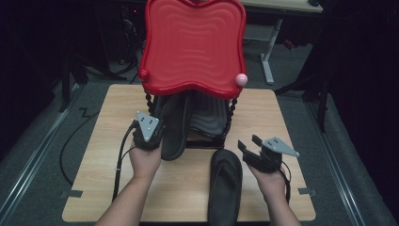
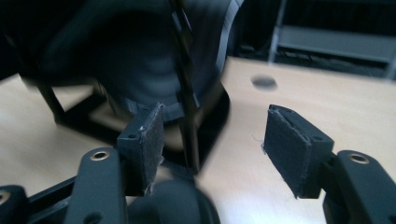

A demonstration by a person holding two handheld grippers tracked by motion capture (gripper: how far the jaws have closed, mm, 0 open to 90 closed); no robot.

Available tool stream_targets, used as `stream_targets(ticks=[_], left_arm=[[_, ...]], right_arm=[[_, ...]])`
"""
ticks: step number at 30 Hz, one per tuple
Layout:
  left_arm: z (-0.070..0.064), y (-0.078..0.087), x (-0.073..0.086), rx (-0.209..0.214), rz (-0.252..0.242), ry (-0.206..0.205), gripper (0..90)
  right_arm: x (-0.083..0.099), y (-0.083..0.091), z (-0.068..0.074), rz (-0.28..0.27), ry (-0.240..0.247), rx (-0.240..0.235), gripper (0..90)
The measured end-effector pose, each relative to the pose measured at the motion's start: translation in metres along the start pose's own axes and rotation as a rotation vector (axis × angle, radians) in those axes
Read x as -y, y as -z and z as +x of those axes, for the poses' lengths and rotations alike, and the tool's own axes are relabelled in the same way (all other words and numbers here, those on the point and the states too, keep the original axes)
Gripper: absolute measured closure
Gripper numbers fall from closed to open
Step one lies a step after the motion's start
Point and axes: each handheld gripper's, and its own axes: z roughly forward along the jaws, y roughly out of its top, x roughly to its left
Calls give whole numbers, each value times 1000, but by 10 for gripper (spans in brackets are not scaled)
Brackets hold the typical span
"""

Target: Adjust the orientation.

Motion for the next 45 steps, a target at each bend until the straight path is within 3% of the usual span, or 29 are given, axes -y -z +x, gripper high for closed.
stream_targets(ticks=[4,5,6,11,12,13,20,25,30,35,39,42,45], left_arm=[[1,-10,5,-18,-6,-4,815],[1,-12,7,-22,-7,-6,817],[2,-14,8,-25,-7,-10,817],[7,-21,14,-61,-16,-30,817],[8,-22,16,-68,-13,-31,817],[9,-23,17,-72,-7,-27,817],[6,-5,24,-60,-8,-49,819],[1,9,20,-39,-14,-55,818],[-6,19,16,-25,-30,-61,818],[-5,15,13,-42,-35,-65,818],[-2,4,13,-51,-42,-93,817],[2,-6,16,-60,-41,-113,815],[4,-15,20,-67,-49,-129,815]], right_arm=[[-28,-28,13,-27,36,3,439],[-38,-44,18,-30,36,0,488],[-38,-44,18,-30,36,0,488],[-50,-65,22,-37,12,20,746],[-50,-65,23,-41,23,34,752],[-50,-66,25,-42,38,44,756],[-43,-55,26,-58,68,-9,761],[-34,-36,20,-83,90,-67,763],[-27,-26,17,-103,91,-93,765],[-25,-27,24,-118,97,-122,765],[-26,-34,33,-127,109,-157,765],[-28,-38,34,-126,109,-146,764],[-30,-40,25,-116,98,-109,762]])
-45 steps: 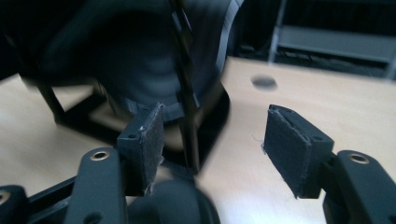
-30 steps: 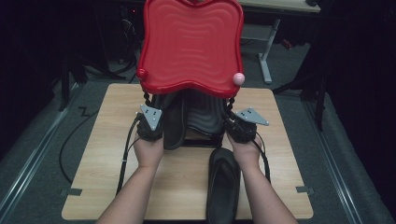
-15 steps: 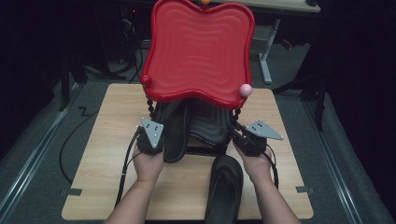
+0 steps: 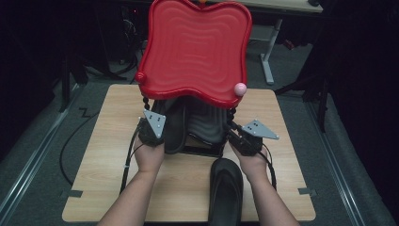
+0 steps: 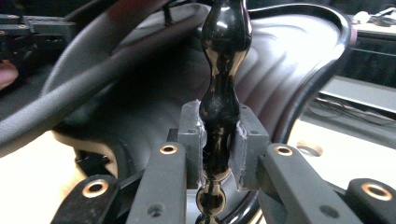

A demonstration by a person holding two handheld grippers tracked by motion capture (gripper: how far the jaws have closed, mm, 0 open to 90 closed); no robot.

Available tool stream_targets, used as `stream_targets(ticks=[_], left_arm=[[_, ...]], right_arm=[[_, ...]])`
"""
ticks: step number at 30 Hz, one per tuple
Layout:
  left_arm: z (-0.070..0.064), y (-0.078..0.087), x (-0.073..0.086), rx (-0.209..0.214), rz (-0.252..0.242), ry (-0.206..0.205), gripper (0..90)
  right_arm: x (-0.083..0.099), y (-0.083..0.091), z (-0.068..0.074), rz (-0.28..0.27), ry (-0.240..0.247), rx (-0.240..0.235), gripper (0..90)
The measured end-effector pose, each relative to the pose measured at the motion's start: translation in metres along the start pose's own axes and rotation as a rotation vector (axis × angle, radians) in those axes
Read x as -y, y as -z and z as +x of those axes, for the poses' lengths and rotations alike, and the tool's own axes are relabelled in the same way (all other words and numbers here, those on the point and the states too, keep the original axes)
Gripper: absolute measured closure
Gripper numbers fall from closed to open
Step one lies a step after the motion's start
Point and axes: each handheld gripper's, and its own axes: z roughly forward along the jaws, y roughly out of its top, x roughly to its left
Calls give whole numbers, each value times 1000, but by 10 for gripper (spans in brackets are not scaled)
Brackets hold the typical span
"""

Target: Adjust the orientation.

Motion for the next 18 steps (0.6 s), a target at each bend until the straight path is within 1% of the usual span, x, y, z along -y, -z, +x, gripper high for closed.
stream_targets(ticks=[1,2,3,4,5,7,8,11,13,14,15,16,18], left_arm=[[0,-4,2,-8,-2,0,818],[0,-7,4,-8,-6,-14,818],[-2,-9,8,-8,-10,-36,816],[-4,-11,11,-4,-4,-51,814],[-5,-12,15,-7,-3,-61,812],[-4,-11,22,-7,17,-74,805],[-4,-10,24,-9,9,-81,798],[-1,-8,19,-7,39,-33,769],[-2,-5,17,11,63,-4,701],[-2,-4,16,15,74,27,653],[-3,-4,14,11,86,50,620],[-3,-3,12,11,88,62,620],[-3,-1,8,9,75,77,621]], right_arm=[[0,0,-2,3,-1,6,760],[0,0,-2,3,-1,6,760],[0,0,-3,7,-12,7,758],[-1,0,-3,9,-14,7,756],[-1,1,-2,10,-11,14,756],[-1,1,-1,11,-13,24,755],[-1,1,-1,10,-17,23,755],[-1,1,-1,10,-16,23,756],[-1,0,0,10,-18,23,756],[-1,0,0,10,-18,23,755],[-1,0,0,11,-20,24,755],[-1,0,0,11,-23,24,755],[-1,0,0,12,-24,25,755]])
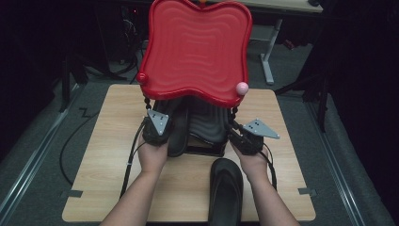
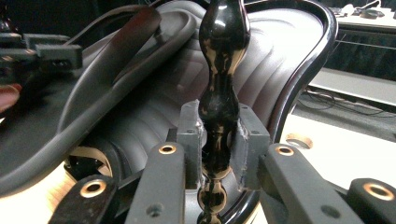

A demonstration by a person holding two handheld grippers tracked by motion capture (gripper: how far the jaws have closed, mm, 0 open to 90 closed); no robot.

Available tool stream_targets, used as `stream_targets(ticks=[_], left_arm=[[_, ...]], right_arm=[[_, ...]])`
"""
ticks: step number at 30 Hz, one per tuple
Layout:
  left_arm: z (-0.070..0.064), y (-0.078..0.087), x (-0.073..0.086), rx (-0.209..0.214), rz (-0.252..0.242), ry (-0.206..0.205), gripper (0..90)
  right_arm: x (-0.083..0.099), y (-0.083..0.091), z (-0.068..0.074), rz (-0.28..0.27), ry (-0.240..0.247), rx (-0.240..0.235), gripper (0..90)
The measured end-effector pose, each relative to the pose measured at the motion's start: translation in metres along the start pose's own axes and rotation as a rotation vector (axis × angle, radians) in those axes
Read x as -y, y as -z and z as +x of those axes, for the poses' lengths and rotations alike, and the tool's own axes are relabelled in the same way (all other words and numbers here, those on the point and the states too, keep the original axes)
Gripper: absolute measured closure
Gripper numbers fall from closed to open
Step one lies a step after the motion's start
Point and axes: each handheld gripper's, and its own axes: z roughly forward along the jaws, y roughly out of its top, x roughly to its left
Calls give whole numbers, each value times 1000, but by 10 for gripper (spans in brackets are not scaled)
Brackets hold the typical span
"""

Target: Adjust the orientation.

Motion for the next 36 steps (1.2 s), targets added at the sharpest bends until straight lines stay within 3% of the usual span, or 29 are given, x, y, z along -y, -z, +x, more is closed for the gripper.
stream_targets(ticks=[2,10,12,16,21,23,25,30,36], left_arm=[[-1,2,-3,10,4,15,613],[-4,9,-1,28,26,1,647],[-4,12,-2,42,42,16,566],[-4,16,-2,59,63,41,539],[-5,15,3,58,83,35,590],[-8,17,5,72,80,8,659],[-10,17,7,52,66,-34,743],[-8,13,3,43,69,-23,764],[-14,-3,-2,23,8,-41,784]], right_arm=[[0,0,0,1,-2,0,755],[0,-1,0,0,-5,-3,754],[-1,-1,0,2,-5,-4,754],[-1,-1,0,3,-5,-4,754],[-1,-2,0,9,-6,-2,754],[-1,-2,-1,10,-6,-2,754],[-1,-2,-1,9,-7,-2,754],[-1,-2,-1,10,-8,-2,753],[-2,-3,-1,13,-7,-6,754]])
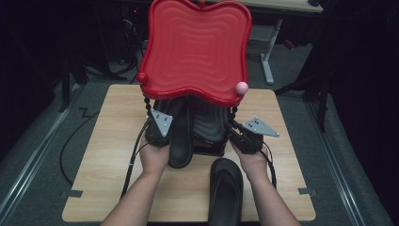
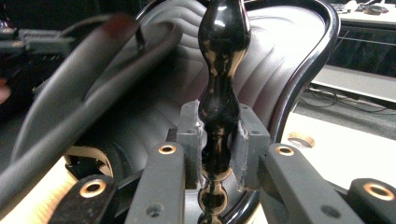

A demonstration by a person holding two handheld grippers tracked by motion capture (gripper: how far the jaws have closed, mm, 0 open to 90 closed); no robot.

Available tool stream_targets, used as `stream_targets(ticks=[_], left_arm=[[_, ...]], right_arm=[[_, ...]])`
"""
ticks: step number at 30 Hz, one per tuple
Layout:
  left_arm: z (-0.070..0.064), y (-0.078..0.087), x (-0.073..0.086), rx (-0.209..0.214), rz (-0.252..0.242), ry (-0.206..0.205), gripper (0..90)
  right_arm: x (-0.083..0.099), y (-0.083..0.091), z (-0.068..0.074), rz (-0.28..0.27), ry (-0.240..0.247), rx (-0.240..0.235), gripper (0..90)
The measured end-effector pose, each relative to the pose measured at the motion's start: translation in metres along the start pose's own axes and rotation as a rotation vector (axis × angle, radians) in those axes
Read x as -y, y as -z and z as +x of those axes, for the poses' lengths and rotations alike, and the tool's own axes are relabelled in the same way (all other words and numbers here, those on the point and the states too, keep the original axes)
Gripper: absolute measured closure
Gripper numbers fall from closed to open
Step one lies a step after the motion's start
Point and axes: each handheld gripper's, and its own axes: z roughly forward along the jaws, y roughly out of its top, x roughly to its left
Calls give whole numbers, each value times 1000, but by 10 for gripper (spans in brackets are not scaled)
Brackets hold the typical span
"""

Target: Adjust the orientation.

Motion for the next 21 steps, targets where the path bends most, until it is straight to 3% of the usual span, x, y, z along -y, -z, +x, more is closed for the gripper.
stream_targets(ticks=[7,11,14,17,20,21], left_arm=[[-11,-28,-5,-19,-46,-6,791],[-13,-36,2,-33,-22,-19,789],[-14,-35,8,-25,-12,-40,786],[-12,-34,7,-29,-12,-27,785],[-12,-34,7,-26,-13,-30,784],[-12,-34,8,-25,-14,-29,783]], right_arm=[[0,-1,-1,-3,1,-7,753],[0,0,-2,4,-11,-16,740],[1,4,-3,40,-60,-20,540],[16,23,4,54,-85,47,430],[31,47,16,13,-56,98,462],[35,53,21,0,-42,95,484]])
